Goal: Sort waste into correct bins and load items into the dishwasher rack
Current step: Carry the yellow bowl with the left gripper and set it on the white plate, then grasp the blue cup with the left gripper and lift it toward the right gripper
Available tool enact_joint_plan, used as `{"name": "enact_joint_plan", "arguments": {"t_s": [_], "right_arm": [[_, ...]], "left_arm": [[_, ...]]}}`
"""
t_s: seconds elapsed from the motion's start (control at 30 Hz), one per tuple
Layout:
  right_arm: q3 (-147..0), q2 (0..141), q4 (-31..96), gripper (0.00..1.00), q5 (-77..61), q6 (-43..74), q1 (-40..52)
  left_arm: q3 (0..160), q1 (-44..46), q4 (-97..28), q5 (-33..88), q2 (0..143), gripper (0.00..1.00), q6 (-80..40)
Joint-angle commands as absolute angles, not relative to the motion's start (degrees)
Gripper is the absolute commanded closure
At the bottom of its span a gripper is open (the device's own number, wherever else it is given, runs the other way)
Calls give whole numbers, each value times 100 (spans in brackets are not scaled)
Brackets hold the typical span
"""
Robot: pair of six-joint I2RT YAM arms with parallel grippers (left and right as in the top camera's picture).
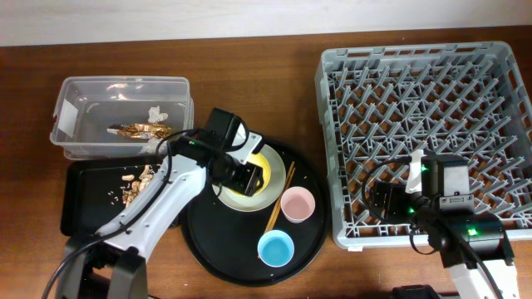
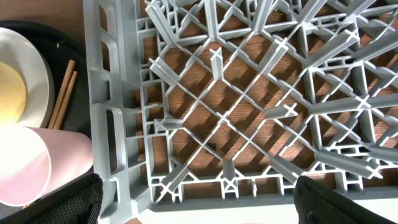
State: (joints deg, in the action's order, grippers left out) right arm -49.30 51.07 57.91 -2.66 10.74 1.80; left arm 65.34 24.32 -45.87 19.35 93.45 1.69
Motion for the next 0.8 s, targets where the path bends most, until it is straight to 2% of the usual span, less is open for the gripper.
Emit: {"name": "enact_joint_plan", "arguments": {"t_s": [0.0,0.2,0.4,0.53,0.57,0.7,0.77], "right_arm": [[-5033,5100,5789,1,-276,1105,143],[-5033,5100,5789,1,-279,1105,143],[-5033,5100,5813,1,-279,1105,143],[-5033,5100,5828,1,-279,1105,143],[-5033,5100,5828,1,-279,1105,143],[-5033,5100,5830,1,-279,1105,143],[-5033,5100,5830,1,-279,1105,143]], "left_arm": [[6799,2456,-5216,2488,8643,41,191],[6637,2899,-6407,2467,8291,40,191],[5743,3752,-5946,2401,8294,40,187],[5181,4014,-5393,2397,8302,41,187],[5052,4025,-5240,2399,8302,47,187],[4799,4023,-5009,1920,8302,89,-239],[4807,4023,-4971,1907,8300,100,-239]]}}
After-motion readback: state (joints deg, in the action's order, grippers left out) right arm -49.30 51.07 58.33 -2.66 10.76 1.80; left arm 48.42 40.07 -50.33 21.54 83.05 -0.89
